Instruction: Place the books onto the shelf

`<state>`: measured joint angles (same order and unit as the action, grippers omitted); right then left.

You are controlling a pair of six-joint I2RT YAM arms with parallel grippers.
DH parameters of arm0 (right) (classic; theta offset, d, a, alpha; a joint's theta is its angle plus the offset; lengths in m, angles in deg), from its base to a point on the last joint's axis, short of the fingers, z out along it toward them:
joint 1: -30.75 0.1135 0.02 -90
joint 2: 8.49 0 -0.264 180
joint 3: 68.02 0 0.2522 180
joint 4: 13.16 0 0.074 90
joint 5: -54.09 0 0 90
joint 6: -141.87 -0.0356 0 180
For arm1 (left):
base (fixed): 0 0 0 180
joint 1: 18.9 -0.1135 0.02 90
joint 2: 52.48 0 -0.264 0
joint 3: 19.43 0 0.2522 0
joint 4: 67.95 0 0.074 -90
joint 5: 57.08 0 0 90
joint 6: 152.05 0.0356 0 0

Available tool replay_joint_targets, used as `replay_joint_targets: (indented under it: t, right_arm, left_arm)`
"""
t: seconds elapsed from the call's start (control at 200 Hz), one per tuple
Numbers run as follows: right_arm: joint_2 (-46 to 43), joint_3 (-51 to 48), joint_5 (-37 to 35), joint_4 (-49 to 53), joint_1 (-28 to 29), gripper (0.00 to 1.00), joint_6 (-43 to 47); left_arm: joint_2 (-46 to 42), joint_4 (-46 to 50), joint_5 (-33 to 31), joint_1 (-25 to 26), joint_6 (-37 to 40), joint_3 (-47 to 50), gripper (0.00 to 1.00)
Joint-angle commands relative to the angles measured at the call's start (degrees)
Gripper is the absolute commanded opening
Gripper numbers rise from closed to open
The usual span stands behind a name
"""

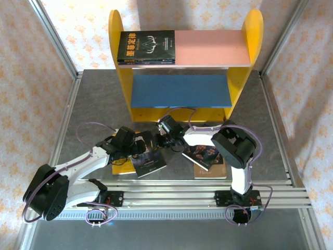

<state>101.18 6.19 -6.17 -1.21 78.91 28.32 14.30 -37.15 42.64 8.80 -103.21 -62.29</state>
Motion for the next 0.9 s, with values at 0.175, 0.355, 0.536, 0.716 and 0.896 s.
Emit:
replay_joint_targets:
  t: [0.175, 0.355, 0.536, 0.716, 0.896]
  right_arm:
    - [2.7, -0.9, 0.2, 3.4, 0.6, 0.20, 1.0]
    - [2.6, -0.8, 0.0, 3.8, 0.6, 0.20, 1.1]
    - [2.6, -1.1, -0.1, 3.3, 0.6, 0.20, 0.9]
    - [2.8, -0.9, -0.1, 3.4, 0.6, 0.20, 0.9]
    - [2.5, -1.2, -0.2, 3.1, 0.6, 0.21, 0.7]
  left_arm:
    - [1.3, -9.4, 7.4, 0.2, -2.3, -0.6, 0.84]
    - [-0.1, -11.4, 9.2, 0.2, -2.9, -0.6, 0.84]
    - [-3.3, -13.4, 10.8, 0.2, -3.9, -0.1, 0.84]
    - [-5.5, -15.6, 11.3, 0.2, -5.4, 1.4, 0.84]
    - [-5.2, -15.6, 11.4, 0.2, -5.3, 1.7, 0.83]
